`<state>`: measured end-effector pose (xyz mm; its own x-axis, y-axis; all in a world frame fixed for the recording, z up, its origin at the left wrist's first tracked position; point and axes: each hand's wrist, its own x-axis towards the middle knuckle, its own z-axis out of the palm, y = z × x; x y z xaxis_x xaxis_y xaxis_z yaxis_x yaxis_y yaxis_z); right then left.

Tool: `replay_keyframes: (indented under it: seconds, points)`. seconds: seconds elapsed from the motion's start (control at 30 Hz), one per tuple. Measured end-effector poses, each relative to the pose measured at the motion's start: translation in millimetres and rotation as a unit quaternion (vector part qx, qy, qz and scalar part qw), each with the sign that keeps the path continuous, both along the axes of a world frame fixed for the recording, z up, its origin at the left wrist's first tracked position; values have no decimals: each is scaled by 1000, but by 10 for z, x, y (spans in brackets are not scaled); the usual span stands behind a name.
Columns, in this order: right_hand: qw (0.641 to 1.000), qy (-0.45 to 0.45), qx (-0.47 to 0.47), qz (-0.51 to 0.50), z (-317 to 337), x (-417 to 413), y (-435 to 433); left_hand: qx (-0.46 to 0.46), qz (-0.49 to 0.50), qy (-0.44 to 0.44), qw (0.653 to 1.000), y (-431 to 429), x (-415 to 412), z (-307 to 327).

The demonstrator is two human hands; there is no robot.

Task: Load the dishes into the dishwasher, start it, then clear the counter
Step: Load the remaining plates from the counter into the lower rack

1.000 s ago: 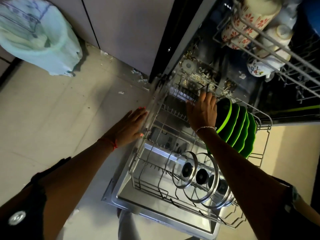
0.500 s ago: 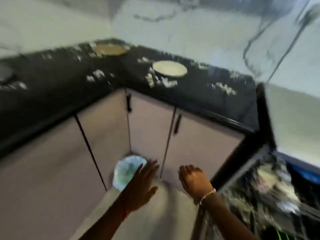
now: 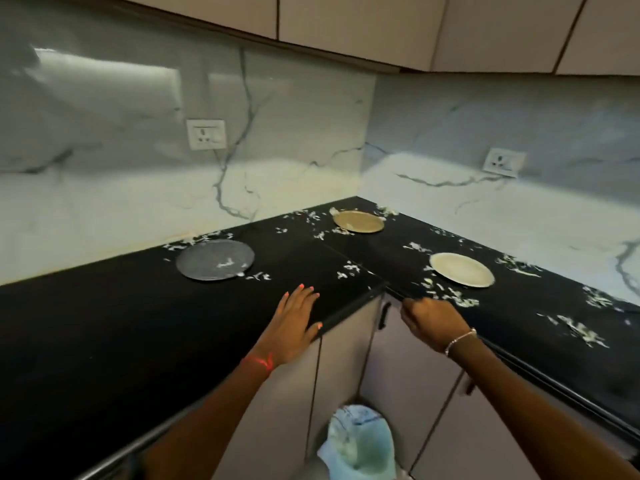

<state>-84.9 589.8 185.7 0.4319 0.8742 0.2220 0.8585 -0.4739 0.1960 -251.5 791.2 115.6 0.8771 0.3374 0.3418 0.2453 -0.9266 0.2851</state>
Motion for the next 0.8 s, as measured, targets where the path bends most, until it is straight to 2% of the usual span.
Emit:
replay_keyframes:
  seconds: [0.1,0.27,0.57,0.8]
  points:
    - [999,29,15,-8,13,149,262,-42,47,26,998,326,-145,-97]
    - [994,106,-14,3,-99,575,943,-77,133,94,984,946,-148,-361]
    - [961,275,-31,16,-395,1338,2490,-157,201,189,948,1928,457,-830]
    - [914,406,-5,-11,-745,1507,3708,-130,257,90,953,2241,666,-1035]
